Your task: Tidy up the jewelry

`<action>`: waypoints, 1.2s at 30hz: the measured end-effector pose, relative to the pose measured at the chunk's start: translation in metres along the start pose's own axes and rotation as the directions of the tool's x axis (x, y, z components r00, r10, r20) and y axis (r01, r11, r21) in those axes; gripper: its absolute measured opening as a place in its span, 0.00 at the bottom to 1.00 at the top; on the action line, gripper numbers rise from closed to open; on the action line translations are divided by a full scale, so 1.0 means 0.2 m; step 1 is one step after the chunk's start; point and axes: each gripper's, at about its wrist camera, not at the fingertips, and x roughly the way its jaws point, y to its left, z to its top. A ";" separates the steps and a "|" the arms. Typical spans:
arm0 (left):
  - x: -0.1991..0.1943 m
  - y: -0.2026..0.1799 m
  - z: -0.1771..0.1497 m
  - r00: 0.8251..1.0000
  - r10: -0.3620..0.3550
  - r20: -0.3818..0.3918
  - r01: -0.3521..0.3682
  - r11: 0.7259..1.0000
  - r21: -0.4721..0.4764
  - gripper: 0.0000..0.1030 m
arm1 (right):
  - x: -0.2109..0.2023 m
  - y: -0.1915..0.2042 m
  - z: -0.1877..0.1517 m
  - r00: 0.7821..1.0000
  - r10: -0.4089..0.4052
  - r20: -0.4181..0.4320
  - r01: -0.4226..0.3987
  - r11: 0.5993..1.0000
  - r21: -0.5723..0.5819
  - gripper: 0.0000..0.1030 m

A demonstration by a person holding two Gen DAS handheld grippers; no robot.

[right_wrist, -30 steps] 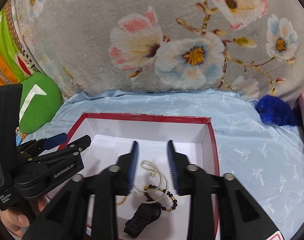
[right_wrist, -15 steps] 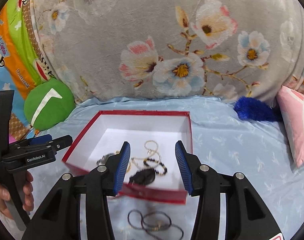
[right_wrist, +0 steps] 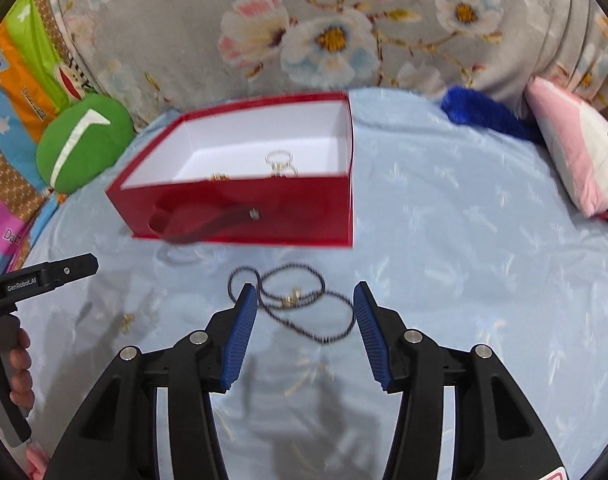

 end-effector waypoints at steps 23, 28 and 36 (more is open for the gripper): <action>0.18 0.01 -0.21 0.994 -0.004 -0.110 0.009 0.999 0.047 0.61 | 0.20 -0.03 -0.16 0.994 0.001 -0.113 0.002 1.000 0.027 0.38; 0.19 -0.02 -0.21 0.994 0.007 -0.110 0.001 0.997 0.074 0.52 | 0.24 -0.01 -0.12 0.993 0.004 -0.116 -0.002 1.000 0.015 0.38; 0.20 -0.02 -0.17 0.993 -0.024 -0.118 0.029 0.999 0.044 0.52 | 0.28 -0.03 -0.04 0.994 0.012 -0.108 -0.009 1.000 0.028 0.38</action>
